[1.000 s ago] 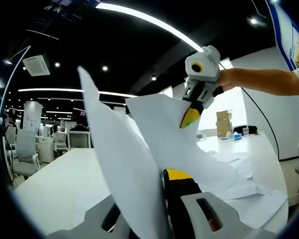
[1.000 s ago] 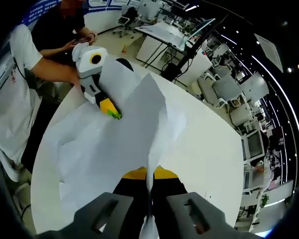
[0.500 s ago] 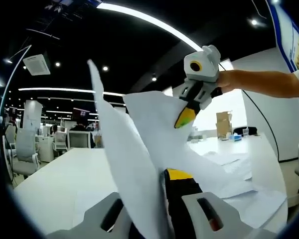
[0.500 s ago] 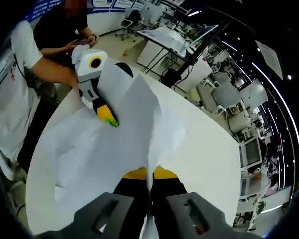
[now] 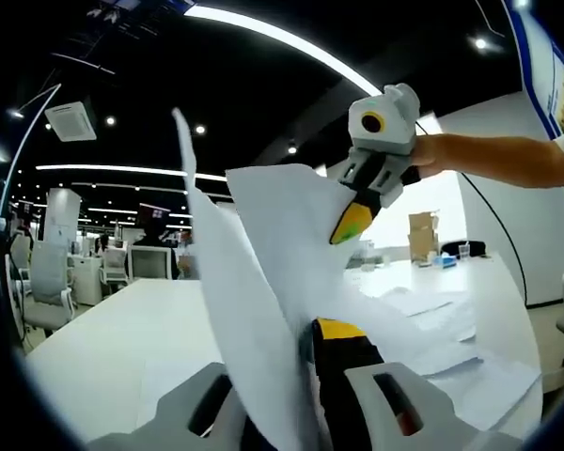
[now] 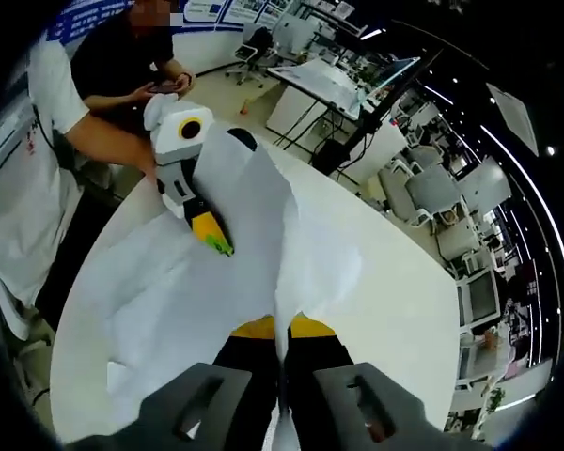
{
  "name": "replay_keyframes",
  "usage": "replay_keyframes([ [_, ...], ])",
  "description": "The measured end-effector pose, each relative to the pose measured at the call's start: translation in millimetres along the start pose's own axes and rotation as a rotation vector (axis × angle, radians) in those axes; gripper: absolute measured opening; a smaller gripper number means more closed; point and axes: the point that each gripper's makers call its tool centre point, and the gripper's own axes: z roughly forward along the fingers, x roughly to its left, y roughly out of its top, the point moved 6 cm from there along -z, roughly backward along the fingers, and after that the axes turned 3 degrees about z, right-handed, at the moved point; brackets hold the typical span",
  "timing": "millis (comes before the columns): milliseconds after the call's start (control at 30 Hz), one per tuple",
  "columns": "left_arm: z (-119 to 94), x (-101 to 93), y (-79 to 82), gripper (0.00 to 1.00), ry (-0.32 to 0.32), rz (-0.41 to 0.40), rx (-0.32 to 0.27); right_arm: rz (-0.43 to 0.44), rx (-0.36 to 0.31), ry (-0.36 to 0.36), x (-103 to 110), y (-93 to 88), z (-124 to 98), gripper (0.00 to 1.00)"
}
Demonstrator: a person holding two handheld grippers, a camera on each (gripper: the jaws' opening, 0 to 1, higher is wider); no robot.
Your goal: Organize the stack of printing papers by aligning and flattening the scattered papers on the table
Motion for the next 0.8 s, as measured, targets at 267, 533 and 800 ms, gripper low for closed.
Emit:
replay_keyframes([
  [267,0,1.2,0.2,0.12,0.006,-0.006,-0.002,-0.003,-0.014,0.008,1,6.4,2,0.0],
  [533,1,0.3,-0.6,0.15,0.002,0.009,0.003,-0.009,-0.03,0.033,8,15.3,8,0.0],
  [800,1,1.4,-0.6,0.15,0.005,0.006,0.003,-0.017,-0.034,0.047,12,20.4,10,0.0],
])
